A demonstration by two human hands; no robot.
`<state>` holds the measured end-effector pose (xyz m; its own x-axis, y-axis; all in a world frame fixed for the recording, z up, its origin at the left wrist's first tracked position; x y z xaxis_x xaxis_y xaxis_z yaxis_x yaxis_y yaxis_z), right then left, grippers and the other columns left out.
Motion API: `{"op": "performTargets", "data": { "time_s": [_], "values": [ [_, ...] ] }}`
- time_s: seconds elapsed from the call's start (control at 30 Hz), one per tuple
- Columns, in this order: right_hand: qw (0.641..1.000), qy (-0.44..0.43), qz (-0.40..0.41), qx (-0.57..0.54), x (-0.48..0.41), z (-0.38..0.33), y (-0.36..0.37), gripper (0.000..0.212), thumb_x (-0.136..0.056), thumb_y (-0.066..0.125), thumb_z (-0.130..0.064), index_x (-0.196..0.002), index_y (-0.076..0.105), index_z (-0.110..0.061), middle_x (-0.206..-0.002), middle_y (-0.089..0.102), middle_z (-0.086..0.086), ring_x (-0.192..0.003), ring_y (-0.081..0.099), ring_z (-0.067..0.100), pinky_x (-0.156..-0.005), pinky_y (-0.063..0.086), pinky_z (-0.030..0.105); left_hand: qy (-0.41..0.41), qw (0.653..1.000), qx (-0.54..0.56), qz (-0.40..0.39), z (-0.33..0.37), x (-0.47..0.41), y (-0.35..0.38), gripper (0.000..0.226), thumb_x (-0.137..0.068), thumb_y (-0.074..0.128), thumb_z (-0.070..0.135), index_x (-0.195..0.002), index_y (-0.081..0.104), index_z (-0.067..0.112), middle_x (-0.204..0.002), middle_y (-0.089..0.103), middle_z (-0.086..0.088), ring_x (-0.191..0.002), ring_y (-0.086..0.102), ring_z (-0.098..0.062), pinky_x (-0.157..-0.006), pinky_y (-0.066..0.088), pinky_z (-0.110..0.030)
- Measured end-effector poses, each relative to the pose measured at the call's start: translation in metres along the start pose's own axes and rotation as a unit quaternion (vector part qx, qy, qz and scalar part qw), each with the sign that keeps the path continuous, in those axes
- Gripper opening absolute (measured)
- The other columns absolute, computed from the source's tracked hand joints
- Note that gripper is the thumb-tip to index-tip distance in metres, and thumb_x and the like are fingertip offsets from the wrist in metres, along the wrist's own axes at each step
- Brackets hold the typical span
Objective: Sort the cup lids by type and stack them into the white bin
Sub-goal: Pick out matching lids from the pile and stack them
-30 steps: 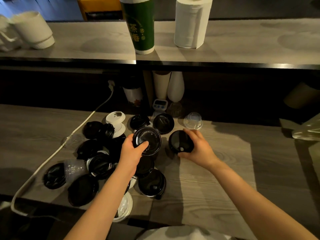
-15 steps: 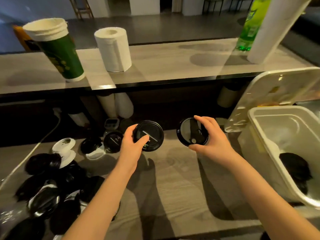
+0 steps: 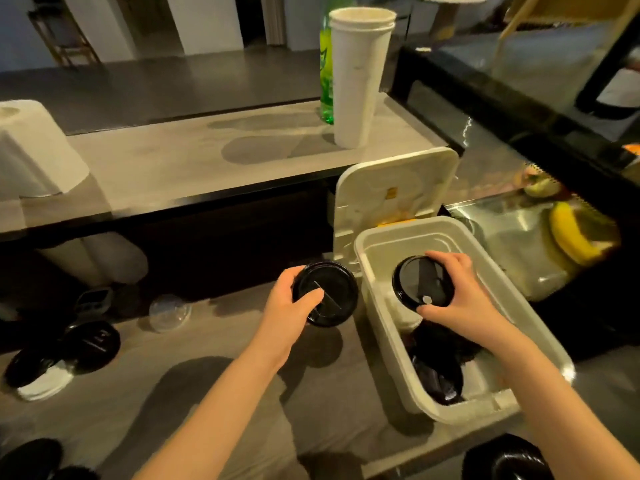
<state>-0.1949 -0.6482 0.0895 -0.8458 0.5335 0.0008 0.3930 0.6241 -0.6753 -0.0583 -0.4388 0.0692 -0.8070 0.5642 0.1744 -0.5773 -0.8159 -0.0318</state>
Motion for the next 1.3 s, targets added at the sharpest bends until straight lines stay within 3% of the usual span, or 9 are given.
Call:
{"op": "performTargets", "data": {
  "time_s": [0.07, 0.2, 0.43, 0.57, 0.77, 0.97, 1.13, 1.2, 1.3],
  "values": [
    [0.999, 0.017, -0.028, 0.041, -0.007, 0.028, -0.014, 0.086, -0.061, 0.078, -0.016, -0.136, 0.037, -0.02, -0.125, 0.033, -0.003, -0.12, 0.04, 0.016, -0.091, 0.033, 0.015, 0.004, 1.0, -0.004, -0.003, 0.005, -0.006, 0.024, 0.031, -0.089, 0.056, 0.006, -0.102, 0.053, 0.034, -0.11, 0.061, 0.004, -0.104, 0.057, -0.01, -0.076, 0.048, -0.022],
    [0.973, 0.035, -0.146, 0.176, -0.015, 0.07, -0.017, 0.089, -0.065, 0.076, -0.016, -0.142, 0.03, -0.019, -0.135, 0.036, -0.001, -0.126, 0.039, 0.018, -0.1, 0.036, 0.023, 0.005, 1.0, -0.001, -0.004, 0.011, -0.017, 0.061, 0.028, -0.089, 0.055, 0.005, -0.102, 0.054, 0.03, -0.107, 0.062, 0.002, -0.102, 0.059, -0.012, -0.074, 0.047, -0.021],
    [0.869, -0.01, -0.294, 0.399, -0.011, 0.1, 0.023, 0.065, -0.074, 0.069, -0.014, -0.13, 0.038, -0.016, -0.125, 0.044, 0.005, -0.114, 0.049, 0.024, -0.085, 0.046, 0.033, 0.0, 1.0, 0.006, 0.014, 0.013, -0.023, 0.093, 0.027, -0.089, 0.054, 0.005, -0.101, 0.055, 0.03, -0.104, 0.063, 0.002, -0.101, 0.06, -0.014, -0.086, 0.05, -0.03],
    [0.858, -0.006, -0.303, 0.415, -0.011, 0.105, 0.039, 0.062, -0.071, 0.076, -0.024, -0.122, 0.042, -0.015, -0.122, 0.045, 0.005, -0.112, 0.05, 0.025, -0.081, 0.046, 0.033, -0.007, 0.999, 0.018, 0.031, 0.009, -0.021, 0.094, 0.028, -0.088, 0.055, 0.005, -0.1, 0.056, 0.029, -0.102, 0.064, 0.003, -0.103, 0.06, -0.017, -0.089, 0.05, -0.034],
    [0.865, 0.023, -0.297, 0.404, -0.01, 0.108, 0.03, 0.079, -0.068, 0.082, -0.025, -0.13, 0.034, -0.015, -0.126, 0.045, 0.006, -0.113, 0.053, 0.026, -0.079, 0.047, 0.034, -0.01, 0.999, 0.028, 0.038, 0.006, -0.018, 0.099, 0.027, -0.089, 0.055, 0.006, -0.102, 0.055, 0.03, -0.105, 0.063, 0.001, -0.106, 0.06, -0.019, -0.09, 0.05, -0.037],
    [0.864, -0.008, -0.28, 0.418, -0.002, 0.103, 0.032, 0.072, -0.067, 0.082, -0.023, -0.123, 0.037, -0.011, -0.123, 0.046, 0.008, -0.107, 0.054, 0.027, -0.071, 0.038, 0.03, -0.008, 0.999, 0.023, 0.037, 0.001, -0.011, 0.101, 0.024, -0.088, 0.057, 0.007, -0.103, 0.056, 0.026, -0.104, 0.064, -0.001, -0.104, 0.061, -0.02, -0.09, 0.052, -0.039],
    [0.894, -0.009, -0.269, 0.358, -0.009, 0.099, 0.02, 0.087, -0.074, 0.076, -0.037, -0.142, 0.027, -0.018, -0.134, 0.043, 0.005, -0.121, 0.047, 0.027, -0.095, 0.046, 0.038, -0.019, 0.999, 0.011, 0.047, -0.002, -0.01, 0.101, 0.024, -0.088, 0.059, 0.006, -0.102, 0.053, 0.024, -0.102, 0.065, 0.0, -0.1, 0.063, -0.018, -0.083, 0.053, -0.034],
    [0.941, -0.043, -0.191, 0.278, -0.019, 0.076, 0.002, 0.066, -0.087, 0.062, -0.039, -0.144, 0.032, -0.022, -0.14, 0.043, 0.001, -0.125, 0.046, 0.022, -0.101, 0.042, 0.038, -0.023, 0.998, -0.01, 0.05, -0.002, -0.012, 0.101, 0.024, -0.088, 0.059, 0.007, -0.104, 0.051, 0.024, -0.102, 0.065, 0.0, -0.1, 0.063, -0.018, -0.086, 0.053, -0.037],
    [0.994, -0.028, -0.108, -0.012, -0.024, 0.045, -0.021, 0.047, -0.091, 0.056, -0.038, -0.135, 0.046, -0.026, -0.123, 0.057, -0.005, -0.111, 0.055, 0.013, -0.092, 0.046, 0.028, -0.023, 0.999, -0.029, 0.04, 0.001, -0.013, 0.109, 0.022, -0.089, 0.057, 0.009, -0.105, 0.052, 0.024, -0.102, 0.065, 0.0, -0.099, 0.063, -0.018, -0.087, 0.052, -0.037]
  ]
}}
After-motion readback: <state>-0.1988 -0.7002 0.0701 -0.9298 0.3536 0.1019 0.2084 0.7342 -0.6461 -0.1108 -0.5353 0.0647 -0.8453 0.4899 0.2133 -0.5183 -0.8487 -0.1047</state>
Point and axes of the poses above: each hand's wrist, its own x-axis away from the middle knuckle, its own y-axis out of the palm, z = x × y, the point moved 10 cm from there along -x, towards the middle knuckle
